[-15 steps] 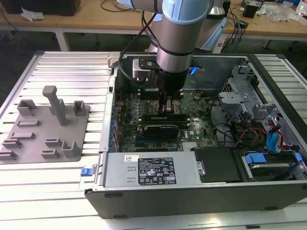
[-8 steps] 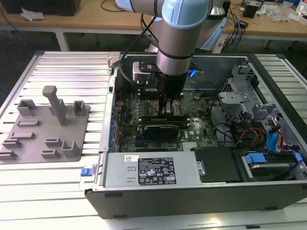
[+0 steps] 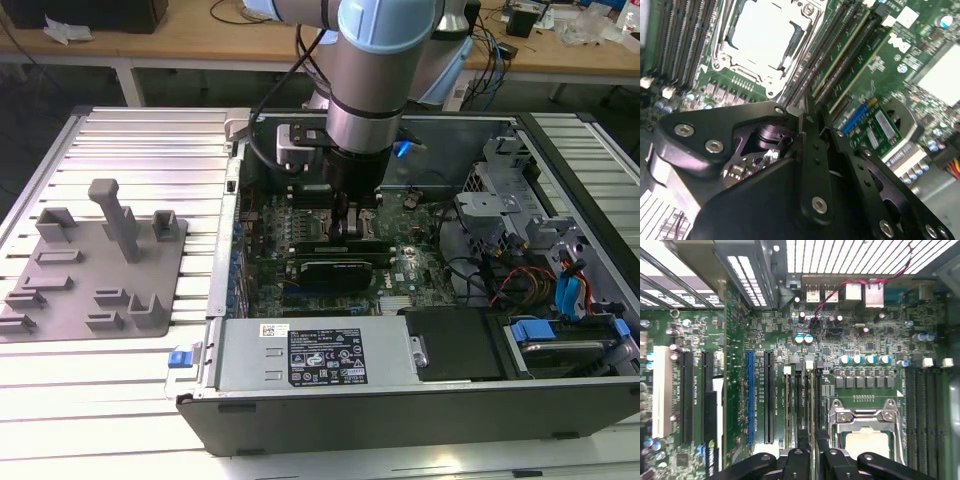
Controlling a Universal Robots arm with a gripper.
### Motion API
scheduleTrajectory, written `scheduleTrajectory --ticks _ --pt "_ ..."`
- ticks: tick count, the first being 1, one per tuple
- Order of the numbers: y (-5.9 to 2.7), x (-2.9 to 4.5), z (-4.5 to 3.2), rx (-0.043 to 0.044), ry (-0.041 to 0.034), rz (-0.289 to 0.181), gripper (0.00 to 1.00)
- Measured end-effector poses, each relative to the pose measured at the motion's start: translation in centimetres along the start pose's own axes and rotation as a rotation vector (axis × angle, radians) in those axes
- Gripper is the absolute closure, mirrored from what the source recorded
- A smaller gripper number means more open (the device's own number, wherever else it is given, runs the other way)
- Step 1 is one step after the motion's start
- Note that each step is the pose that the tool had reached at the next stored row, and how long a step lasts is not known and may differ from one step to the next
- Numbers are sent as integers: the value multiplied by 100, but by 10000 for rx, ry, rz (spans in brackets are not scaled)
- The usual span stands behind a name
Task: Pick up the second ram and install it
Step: 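Insert the second ram into the second slot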
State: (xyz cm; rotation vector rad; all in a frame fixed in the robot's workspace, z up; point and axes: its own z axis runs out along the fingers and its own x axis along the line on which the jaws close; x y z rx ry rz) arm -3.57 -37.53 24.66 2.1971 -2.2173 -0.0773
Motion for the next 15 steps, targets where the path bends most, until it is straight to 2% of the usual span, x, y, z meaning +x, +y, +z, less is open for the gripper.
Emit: scheduleTrajectory --ticks 1,5,6,7,9,11,12,14,15 --pt "3 -1 -59 2 0 0 83" --pt "0 -2 -61 3 -2 -1 83" --pt "-57 -2 -63 2 1 -1 83" --pt "-163 -3 -66 2 1 0 83" --pt "-219 -3 -68 2 0 0 83" --pt "-222 -3 -68 2 0 0 84" --pt "-222 -4 -68 3 0 0 91" --pt "-215 -4 -67 10 0 2 92" --pt "-188 -5 -62 98 -1 -4 92"
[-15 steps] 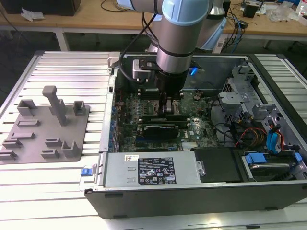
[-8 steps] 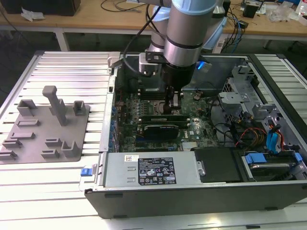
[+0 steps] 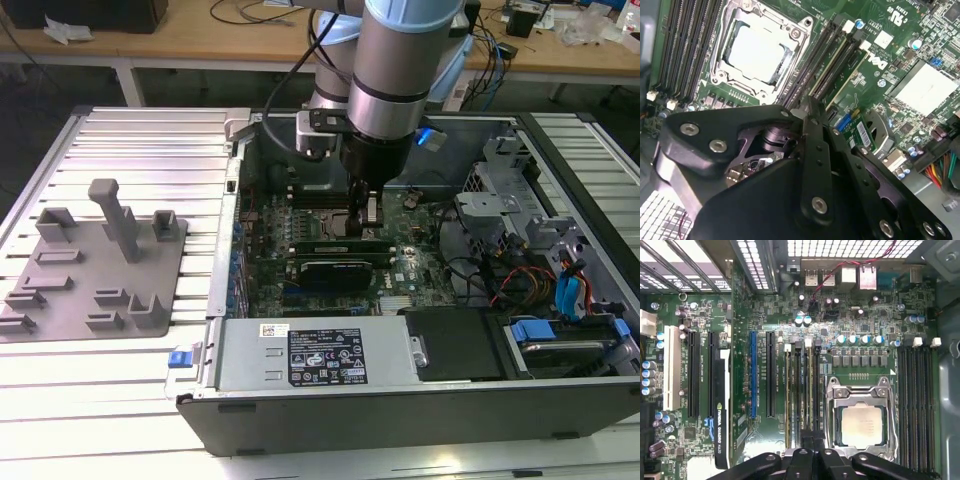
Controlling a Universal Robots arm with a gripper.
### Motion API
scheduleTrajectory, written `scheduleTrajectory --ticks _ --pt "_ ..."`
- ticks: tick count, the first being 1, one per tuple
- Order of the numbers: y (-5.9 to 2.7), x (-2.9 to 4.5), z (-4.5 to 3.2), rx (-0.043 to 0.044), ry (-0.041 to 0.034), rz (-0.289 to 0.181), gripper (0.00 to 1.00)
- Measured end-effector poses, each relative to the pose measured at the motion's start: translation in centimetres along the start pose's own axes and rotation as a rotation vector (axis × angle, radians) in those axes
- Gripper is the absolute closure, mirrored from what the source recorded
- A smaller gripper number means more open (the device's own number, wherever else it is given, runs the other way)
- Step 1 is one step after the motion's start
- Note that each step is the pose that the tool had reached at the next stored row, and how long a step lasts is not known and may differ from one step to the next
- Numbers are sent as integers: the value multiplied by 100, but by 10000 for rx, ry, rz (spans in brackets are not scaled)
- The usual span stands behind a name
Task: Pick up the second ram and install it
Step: 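Insert the second ram into the second slot, then press down the second ram until it locks into place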
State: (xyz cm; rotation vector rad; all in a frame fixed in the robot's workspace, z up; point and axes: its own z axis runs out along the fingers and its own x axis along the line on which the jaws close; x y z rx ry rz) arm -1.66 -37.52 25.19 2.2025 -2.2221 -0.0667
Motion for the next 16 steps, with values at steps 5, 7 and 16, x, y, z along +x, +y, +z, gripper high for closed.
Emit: scheduleTrajectory --ticks 5,7,16 --pt "45 -10 10 242 -2 -30 92" --pt "45 -11 10 242 -1 -32 92" --pt "45 -11 10 242 -2 -35 92"
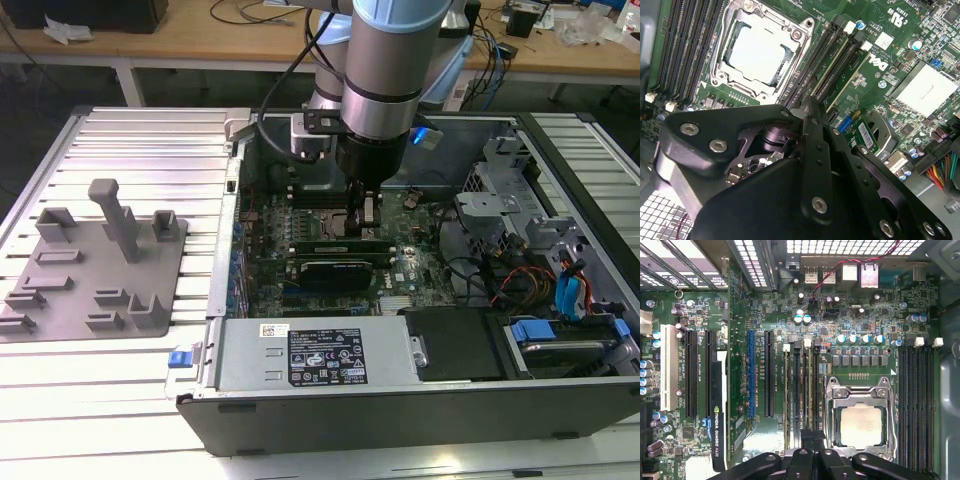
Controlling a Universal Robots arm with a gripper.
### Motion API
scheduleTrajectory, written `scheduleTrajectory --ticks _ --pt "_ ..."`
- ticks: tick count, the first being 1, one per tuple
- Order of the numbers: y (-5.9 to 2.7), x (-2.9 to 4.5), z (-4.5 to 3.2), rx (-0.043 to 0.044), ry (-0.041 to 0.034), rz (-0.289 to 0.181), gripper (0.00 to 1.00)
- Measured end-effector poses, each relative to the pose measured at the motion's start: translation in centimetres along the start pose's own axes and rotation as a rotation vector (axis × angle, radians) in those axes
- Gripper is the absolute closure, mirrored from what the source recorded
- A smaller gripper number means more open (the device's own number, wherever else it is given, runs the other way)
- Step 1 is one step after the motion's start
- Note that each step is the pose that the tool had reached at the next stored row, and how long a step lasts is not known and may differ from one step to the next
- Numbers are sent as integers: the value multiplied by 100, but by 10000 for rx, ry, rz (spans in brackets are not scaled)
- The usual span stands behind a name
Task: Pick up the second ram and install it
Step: 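Press down the second ram until it locks into place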
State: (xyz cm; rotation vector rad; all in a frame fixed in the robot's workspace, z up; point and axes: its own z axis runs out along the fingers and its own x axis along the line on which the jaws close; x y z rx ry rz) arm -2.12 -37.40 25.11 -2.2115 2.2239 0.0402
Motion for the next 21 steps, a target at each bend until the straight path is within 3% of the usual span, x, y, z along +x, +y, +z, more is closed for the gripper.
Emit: scheduleTrajectory --ticks 2,9,11,17,21 --pt "-8 0 0 0 0 1 92" --pt "-197 -1 4 -1 2 -1 92" --pt "-297 -2 7 -1 0 -1 92" --pt "-343 -3 64 -1 1 0 92" --pt "-434 -6 84 0 -9 -1 92"
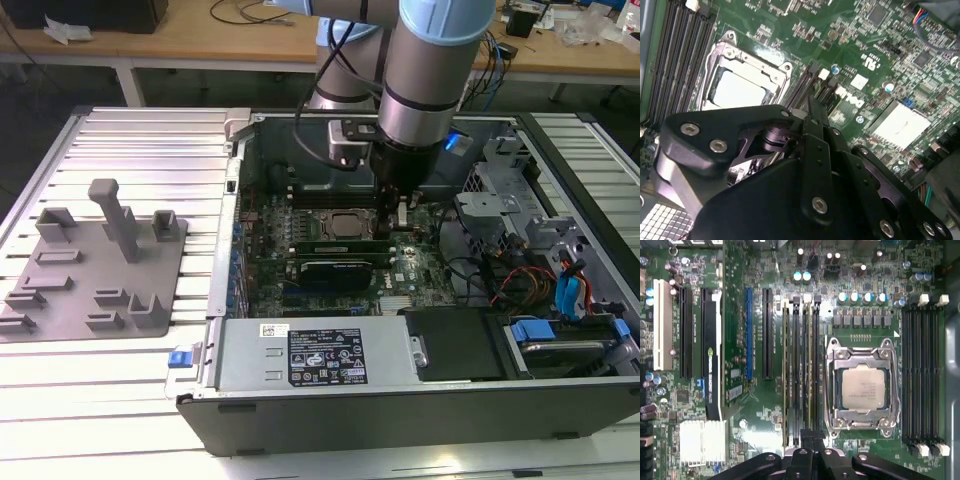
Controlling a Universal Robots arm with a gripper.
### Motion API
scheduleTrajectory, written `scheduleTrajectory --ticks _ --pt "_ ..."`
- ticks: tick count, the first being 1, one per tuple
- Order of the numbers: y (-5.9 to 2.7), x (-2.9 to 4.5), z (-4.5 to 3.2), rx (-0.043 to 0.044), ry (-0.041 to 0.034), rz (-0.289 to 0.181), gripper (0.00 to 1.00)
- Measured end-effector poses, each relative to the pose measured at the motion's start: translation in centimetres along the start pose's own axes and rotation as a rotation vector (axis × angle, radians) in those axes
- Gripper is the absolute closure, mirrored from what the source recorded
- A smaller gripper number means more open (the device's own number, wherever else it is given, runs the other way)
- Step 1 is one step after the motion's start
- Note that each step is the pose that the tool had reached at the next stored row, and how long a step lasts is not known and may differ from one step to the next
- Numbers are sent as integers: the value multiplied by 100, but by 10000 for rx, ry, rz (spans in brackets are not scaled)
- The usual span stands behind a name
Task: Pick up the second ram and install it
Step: 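Press down the second ram until it locks into place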
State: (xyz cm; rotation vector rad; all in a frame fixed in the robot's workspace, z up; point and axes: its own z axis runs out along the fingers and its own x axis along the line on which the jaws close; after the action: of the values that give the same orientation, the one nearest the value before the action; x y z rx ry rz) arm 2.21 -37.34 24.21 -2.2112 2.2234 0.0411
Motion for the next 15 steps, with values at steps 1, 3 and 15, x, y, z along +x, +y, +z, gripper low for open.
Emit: scheduleTrajectory --ticks 1,3,15 --pt "-13 -1 3 0 -5 0 92" --pt "-31 -1 16 0 -9 1 92" --pt "-38 0 117 -1 -2 9 92"
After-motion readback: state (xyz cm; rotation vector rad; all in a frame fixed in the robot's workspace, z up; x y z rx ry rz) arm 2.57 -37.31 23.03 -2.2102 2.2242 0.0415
